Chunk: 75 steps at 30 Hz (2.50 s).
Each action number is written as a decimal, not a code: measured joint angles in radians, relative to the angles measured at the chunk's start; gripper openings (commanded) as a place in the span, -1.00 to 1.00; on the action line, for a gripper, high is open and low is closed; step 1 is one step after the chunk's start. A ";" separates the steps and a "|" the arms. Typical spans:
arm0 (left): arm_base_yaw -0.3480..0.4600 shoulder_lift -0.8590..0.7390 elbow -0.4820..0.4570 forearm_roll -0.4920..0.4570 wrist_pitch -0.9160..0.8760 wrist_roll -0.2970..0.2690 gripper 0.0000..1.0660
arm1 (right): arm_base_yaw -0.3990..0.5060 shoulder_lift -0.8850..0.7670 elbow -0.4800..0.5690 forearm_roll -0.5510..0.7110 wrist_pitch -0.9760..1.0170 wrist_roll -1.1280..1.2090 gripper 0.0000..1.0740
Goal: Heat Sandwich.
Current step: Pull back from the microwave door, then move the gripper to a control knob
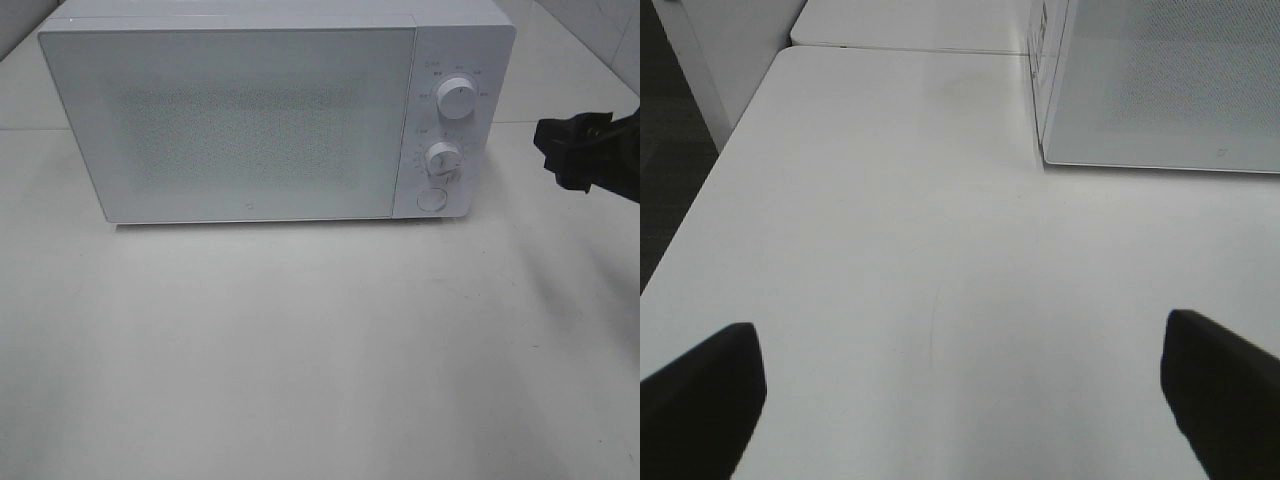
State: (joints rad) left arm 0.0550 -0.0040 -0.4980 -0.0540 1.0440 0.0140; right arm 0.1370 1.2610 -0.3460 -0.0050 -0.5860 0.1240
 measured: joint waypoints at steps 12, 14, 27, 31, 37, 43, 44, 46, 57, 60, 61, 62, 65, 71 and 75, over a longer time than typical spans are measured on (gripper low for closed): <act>0.000 0.000 0.000 0.000 0.000 0.000 0.90 | 0.048 0.093 0.045 0.117 -0.145 -0.065 0.42; 0.000 0.000 0.000 0.000 0.000 0.000 0.90 | 0.119 0.120 0.045 0.195 -0.194 -0.154 0.42; 0.000 0.000 0.000 0.000 0.000 0.000 0.90 | 0.387 0.286 0.044 0.545 -0.457 -0.304 0.42; 0.000 0.000 0.000 0.000 0.000 0.000 0.90 | 0.464 0.346 0.047 0.629 -0.538 -0.305 0.42; 0.000 0.000 0.000 0.000 0.000 0.000 0.90 | 0.544 0.410 0.047 0.703 -0.607 -0.305 0.42; 0.000 0.000 0.000 0.000 0.000 0.000 0.90 | 0.594 0.457 0.047 0.722 -0.615 -0.305 0.42; 0.000 0.000 0.000 0.000 0.000 0.000 0.90 | 0.596 0.457 0.047 0.722 -0.615 -0.305 0.42; 0.000 0.000 0.000 0.000 0.000 0.000 0.90 | 0.596 0.457 0.047 0.722 -0.615 -0.305 0.42; 0.000 0.000 0.000 0.000 0.000 0.000 0.90 | 0.596 0.457 0.047 0.725 -0.617 -0.305 0.42; 0.000 0.000 0.000 0.000 0.000 0.000 0.90 | 0.596 0.457 0.047 0.725 -0.617 -0.305 0.42; 0.000 0.000 0.000 0.000 0.000 0.000 0.90 | 0.596 0.457 0.046 0.728 -0.617 -0.305 0.42; 0.000 0.000 0.000 0.000 0.000 0.000 0.90 | 0.596 0.457 0.042 0.733 -0.616 -0.305 0.42; 0.000 0.000 0.000 0.000 0.000 0.000 0.90 | 0.596 0.457 0.034 0.744 -0.615 -0.305 0.42; 0.000 0.000 0.000 0.000 0.000 0.000 0.90 | 0.584 0.460 -0.008 0.779 -0.614 -0.313 0.42; 0.000 0.000 0.000 0.000 0.000 0.000 0.90 | 0.532 0.490 -0.041 0.762 -0.608 -0.313 0.42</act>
State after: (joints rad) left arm 0.0550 -0.0040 -0.4980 -0.0540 1.0440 0.0140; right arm 0.6690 1.7510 -0.3870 0.7570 -1.1940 -0.1890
